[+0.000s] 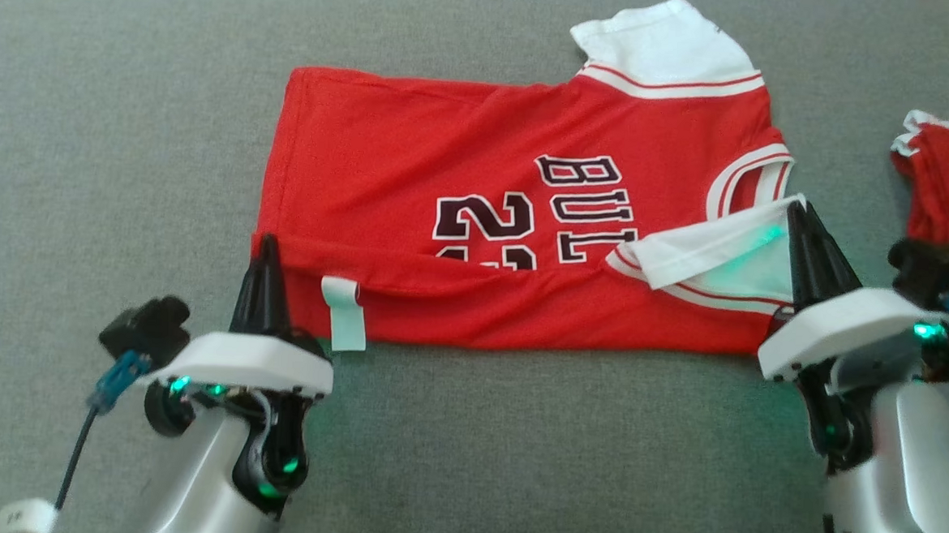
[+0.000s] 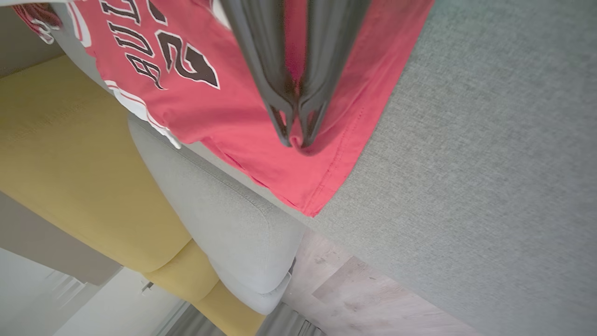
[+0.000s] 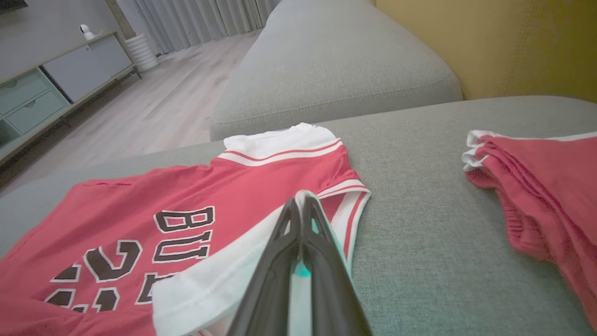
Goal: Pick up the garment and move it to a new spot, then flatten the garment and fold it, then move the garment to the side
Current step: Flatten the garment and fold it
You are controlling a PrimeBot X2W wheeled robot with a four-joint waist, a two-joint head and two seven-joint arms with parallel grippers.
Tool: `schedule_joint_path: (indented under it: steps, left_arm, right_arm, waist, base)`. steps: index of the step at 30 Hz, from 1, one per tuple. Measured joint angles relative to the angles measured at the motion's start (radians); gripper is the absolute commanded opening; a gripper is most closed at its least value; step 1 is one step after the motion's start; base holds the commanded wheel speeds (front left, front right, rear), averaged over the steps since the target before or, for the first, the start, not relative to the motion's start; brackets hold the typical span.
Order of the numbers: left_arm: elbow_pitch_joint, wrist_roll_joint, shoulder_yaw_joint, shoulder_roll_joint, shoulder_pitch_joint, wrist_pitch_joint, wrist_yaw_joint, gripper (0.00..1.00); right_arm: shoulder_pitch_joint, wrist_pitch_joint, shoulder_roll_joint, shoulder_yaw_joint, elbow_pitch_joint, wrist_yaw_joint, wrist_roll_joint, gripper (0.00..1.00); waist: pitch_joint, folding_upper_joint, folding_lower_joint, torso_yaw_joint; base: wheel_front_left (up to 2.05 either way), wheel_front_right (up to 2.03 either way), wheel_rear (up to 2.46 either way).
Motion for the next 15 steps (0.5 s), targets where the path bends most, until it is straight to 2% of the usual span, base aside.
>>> schedule_joint_path:
  steps: [7, 8, 9, 10, 11, 15]
  left_arm:
    - [0.072, 0.008, -0.01, -0.01, -0.049, -0.014, -0.018, 0.0]
    - [0.078, 0.01, -0.01, -0.01, -0.052, -0.019, -0.018, 0.0]
    - [0.084, 0.015, -0.01, -0.01, -0.053, -0.025, -0.018, 0.27]
    - [0.09, 0.017, -0.01, -0.01, -0.053, -0.025, -0.018, 0.67]
    - [0.093, 0.02, -0.01, -0.01, -0.053, -0.029, -0.018, 1.0]
    - [0.093, 0.027, -0.01, -0.008, -0.053, -0.038, -0.026, 1.0]
  right_arm:
    - [-0.075, -0.045, -0.001, -0.002, 0.126, 0.0, -0.009, 0.0]
    - [-0.082, -0.059, -0.001, -0.003, 0.137, 0.0, -0.009, 0.04]
    - [-0.089, -0.074, -0.001, -0.005, 0.149, 0.0, -0.009, 1.0]
    - [-0.096, -0.088, -0.002, -0.007, 0.16, 0.0, -0.009, 1.0]
    - [-0.1, -0.1, -0.003, -0.005, 0.169, 0.0, -0.008, 1.0]
    - [-0.111, -0.146, -0.003, 0.005, 0.193, 0.0, -0.01, 1.0]
  waist:
    - [0.02, 0.0, -0.0001, 0.003]
    - [0.019, 0.0, -0.0002, 0.002]
    - [0.018, 0.0, -0.0002, 0.002]
    - [0.017, 0.0, -0.0002, 0.002]
    - [0.015, 0.0, -0.0002, 0.001]
    - [0.006, 0.0, -0.0003, 0.0]
  base:
    - [0.0, 0.0, 0.0]
    - [0.0, 0.0, 0.0]
    - [0.0, 0.0, 0.0]
    - [0.0, 0.0, 0.0]
    - [0.0, 0.0, 0.0]
    - [0.0, 0.0, 0.0]
